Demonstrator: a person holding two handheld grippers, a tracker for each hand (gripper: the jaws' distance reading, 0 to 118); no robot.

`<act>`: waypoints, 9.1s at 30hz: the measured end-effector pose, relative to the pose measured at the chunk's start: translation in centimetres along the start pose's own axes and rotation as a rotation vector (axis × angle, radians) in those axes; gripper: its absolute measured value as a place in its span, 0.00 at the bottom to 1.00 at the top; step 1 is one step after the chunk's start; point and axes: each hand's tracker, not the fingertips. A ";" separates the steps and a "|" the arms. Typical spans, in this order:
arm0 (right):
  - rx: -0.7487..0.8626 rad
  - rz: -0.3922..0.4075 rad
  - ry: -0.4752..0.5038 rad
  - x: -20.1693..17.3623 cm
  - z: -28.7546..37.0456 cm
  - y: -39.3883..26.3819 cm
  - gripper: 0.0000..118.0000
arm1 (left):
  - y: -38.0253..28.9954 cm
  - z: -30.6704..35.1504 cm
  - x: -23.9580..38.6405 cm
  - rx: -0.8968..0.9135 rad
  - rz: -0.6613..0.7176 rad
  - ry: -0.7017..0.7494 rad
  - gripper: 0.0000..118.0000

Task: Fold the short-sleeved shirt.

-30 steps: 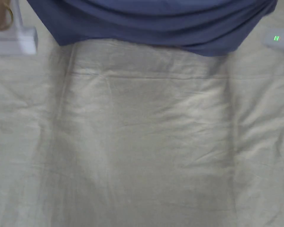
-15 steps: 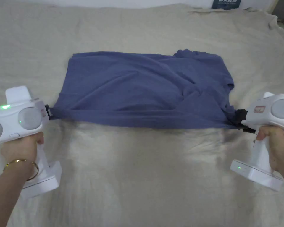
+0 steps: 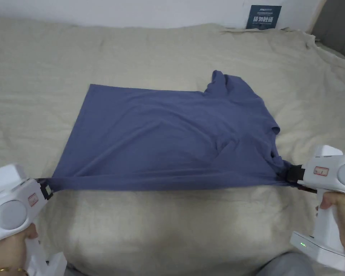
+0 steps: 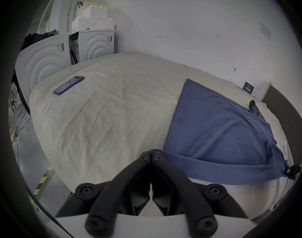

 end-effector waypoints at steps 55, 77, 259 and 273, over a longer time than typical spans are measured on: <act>0.696 0.227 0.097 -6.9 17.7 -6.8 0.55 | 0.4 11.9 8.9 0.478 -0.298 -0.316 0.46; 0.578 0.206 0.076 -6.1 17.2 -5.9 0.00 | -0.7 11.9 8.6 0.439 -0.275 -0.315 0.00; 0.685 0.237 0.030 -8.0 18.1 -8.3 0.00 | -1.6 11.5 8.1 0.424 -0.309 -0.267 0.00; 0.634 0.252 0.049 -9.2 16.2 -6.5 0.00 | 5.6 4.8 7.9 0.137 -0.277 -0.292 0.00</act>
